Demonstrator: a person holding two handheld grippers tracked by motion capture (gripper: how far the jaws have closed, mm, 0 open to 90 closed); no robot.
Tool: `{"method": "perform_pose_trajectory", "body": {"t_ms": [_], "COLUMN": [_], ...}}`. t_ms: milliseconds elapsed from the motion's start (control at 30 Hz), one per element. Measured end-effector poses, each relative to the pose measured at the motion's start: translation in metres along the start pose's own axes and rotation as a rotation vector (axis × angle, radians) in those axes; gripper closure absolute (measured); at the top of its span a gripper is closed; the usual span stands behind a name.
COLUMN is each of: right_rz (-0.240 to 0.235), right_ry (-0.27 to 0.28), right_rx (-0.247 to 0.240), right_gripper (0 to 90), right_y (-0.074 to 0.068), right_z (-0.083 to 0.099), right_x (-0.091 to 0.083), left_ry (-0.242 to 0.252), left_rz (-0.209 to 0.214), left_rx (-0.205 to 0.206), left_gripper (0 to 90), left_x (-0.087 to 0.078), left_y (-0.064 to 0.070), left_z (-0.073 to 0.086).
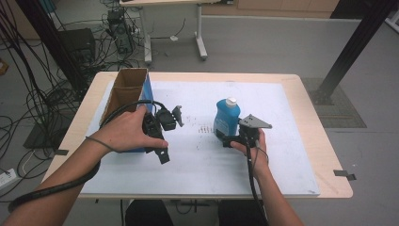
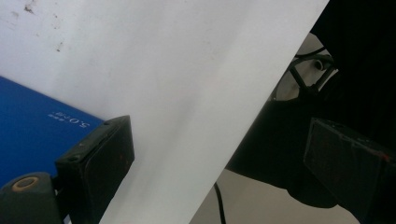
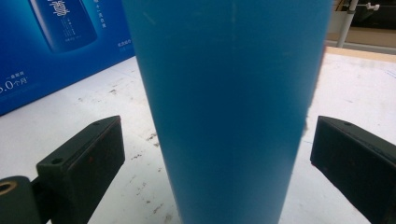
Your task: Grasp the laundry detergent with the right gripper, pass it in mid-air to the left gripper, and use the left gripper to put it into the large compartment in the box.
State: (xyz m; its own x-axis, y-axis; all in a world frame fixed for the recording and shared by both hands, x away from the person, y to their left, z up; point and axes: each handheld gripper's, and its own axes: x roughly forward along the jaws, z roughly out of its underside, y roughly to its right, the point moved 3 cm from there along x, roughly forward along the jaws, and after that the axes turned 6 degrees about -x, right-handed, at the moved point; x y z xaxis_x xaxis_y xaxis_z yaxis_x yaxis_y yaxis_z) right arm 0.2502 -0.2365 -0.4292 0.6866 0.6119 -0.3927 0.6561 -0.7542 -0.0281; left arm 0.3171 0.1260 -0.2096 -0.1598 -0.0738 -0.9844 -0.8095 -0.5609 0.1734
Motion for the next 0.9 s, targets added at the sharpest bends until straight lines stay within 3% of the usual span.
{"method": "perform_pose_trajectory", "body": {"t_ms": [533, 900], "right_rz": [0.019, 0.013], "right_ry": [0.016, 0.022], "right_rx": [0.001, 0.012], "right_gripper": [5.8, 14.9], "right_y": [-0.0032, -0.0020], "right_z": [0.0000, 0.0006], "right_x": [0.0078, 0.0067], "left_ry": [-0.003, 0.000], "left_rz": [0.000, 0.005], "left_rx": [-0.003, -0.009], "left_gripper": [8.8, 8.9], "left_x": [-0.0007, -0.0004], "left_y": [-0.0013, -0.0011], "left_z": [0.0014, 0.0000]}}
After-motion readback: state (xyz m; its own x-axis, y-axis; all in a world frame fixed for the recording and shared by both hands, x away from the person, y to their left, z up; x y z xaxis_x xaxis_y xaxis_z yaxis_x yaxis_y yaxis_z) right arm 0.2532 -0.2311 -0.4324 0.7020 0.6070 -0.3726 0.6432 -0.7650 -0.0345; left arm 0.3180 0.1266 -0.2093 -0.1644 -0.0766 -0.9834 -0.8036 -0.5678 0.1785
